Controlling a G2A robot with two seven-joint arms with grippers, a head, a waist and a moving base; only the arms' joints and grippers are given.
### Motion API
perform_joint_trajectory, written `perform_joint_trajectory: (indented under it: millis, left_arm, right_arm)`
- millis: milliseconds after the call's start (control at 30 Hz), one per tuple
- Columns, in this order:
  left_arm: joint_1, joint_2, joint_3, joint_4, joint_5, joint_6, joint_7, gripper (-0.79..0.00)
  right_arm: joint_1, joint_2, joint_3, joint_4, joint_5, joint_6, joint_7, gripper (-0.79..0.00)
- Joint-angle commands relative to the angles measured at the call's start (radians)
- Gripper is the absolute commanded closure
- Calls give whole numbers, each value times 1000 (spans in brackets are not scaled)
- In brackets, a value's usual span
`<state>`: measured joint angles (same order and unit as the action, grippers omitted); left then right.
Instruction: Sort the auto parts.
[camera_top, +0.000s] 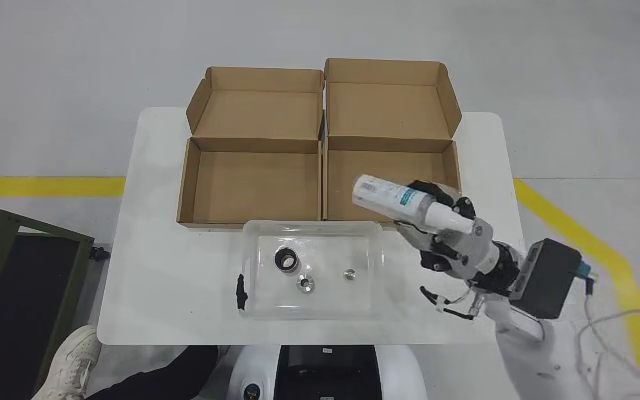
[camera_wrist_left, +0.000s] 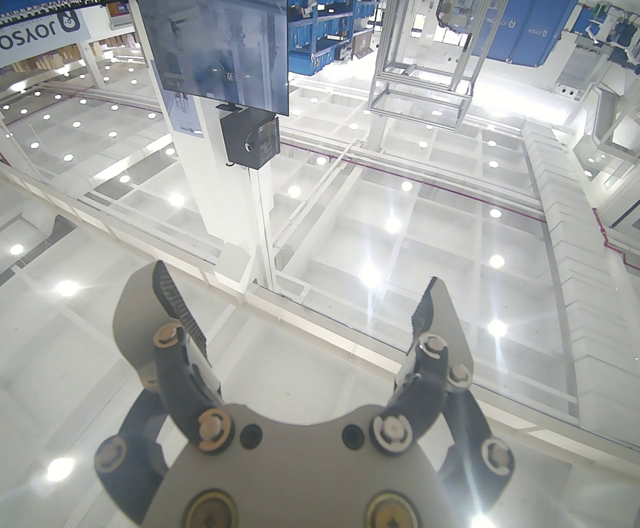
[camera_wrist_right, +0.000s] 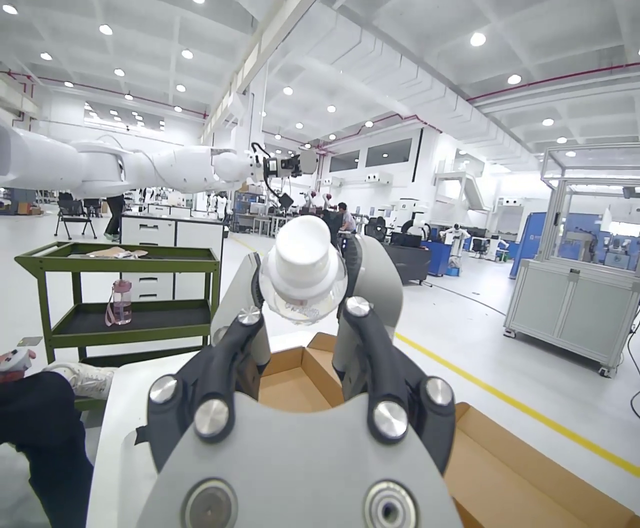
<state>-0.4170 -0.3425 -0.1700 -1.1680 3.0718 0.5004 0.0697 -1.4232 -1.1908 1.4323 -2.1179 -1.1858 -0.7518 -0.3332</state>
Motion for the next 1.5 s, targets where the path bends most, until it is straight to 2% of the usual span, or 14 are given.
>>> perform_joint_trajectory:
  millis: [0,433,600,1000,1467]
  left_arm:
    - [0,0,0,0,0,0,0,-785]
    - [0,0,0,0,0,0,0,-785]
    - [0,0,0,0,0,0,0,-785]
    - [0,0,0,0,0,0,0,-785]
    - [0,0,0,0,0,0,0,-785]
  right_arm:
    - [9,-1,-19,11,-19,20,38,0]
    - [77,-7,-123,135,-106,140,206,0]
    - [97,-10,-151,159,-143,204,312,0]
    - [219,-27,-235,289,-104,308,547,0]
    - [332,-45,-301,416,-80,382,709,0]
